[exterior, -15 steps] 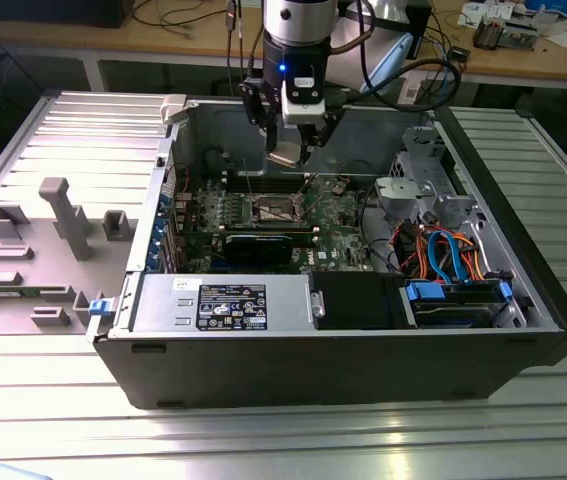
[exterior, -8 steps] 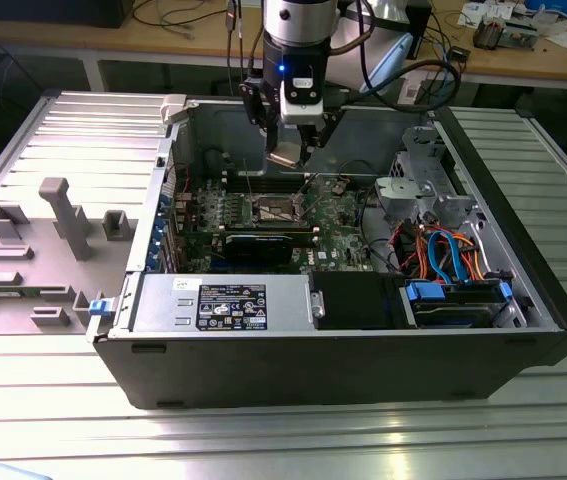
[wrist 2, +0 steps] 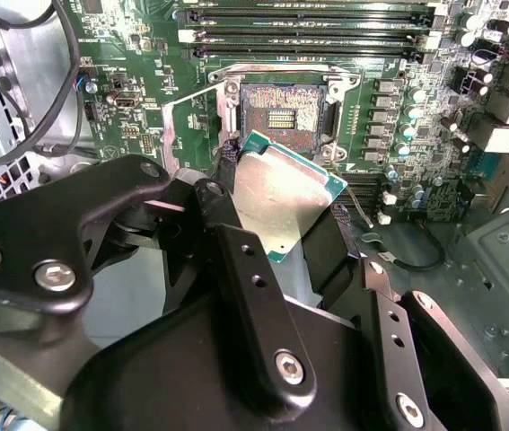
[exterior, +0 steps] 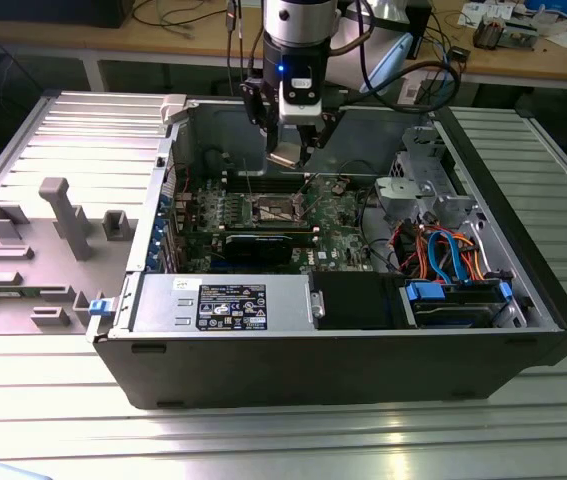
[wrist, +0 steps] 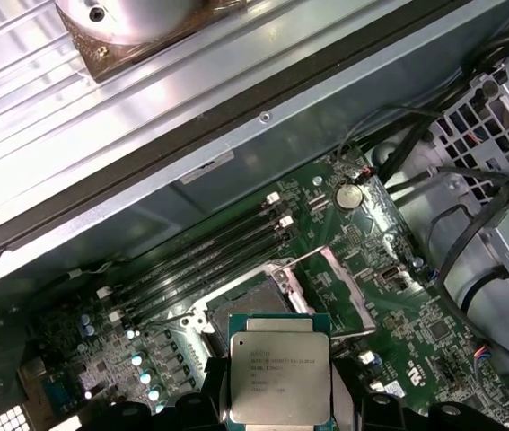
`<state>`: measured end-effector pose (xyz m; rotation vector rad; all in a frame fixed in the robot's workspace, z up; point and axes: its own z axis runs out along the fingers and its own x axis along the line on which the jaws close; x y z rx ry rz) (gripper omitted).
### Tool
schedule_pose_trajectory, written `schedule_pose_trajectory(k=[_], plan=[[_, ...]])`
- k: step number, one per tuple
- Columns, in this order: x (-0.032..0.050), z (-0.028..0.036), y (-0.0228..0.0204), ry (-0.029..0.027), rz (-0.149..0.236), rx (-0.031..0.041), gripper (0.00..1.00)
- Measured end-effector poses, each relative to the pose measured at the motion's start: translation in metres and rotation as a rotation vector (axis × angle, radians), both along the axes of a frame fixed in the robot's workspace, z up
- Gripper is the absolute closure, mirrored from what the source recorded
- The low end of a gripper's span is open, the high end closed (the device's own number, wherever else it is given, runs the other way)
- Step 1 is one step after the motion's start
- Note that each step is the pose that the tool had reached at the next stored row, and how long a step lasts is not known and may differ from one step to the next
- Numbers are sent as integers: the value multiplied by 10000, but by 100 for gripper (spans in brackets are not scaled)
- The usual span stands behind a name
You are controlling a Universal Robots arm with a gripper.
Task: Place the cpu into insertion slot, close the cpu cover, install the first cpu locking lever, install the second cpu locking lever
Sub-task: 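Place the cpu into insertion slot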
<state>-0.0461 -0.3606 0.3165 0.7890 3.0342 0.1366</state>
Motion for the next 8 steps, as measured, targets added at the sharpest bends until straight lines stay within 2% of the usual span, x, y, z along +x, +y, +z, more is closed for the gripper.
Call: schedule_pose_trajectory(k=[8], plan=[[0, -5, 0, 0, -174, -1, 45]])
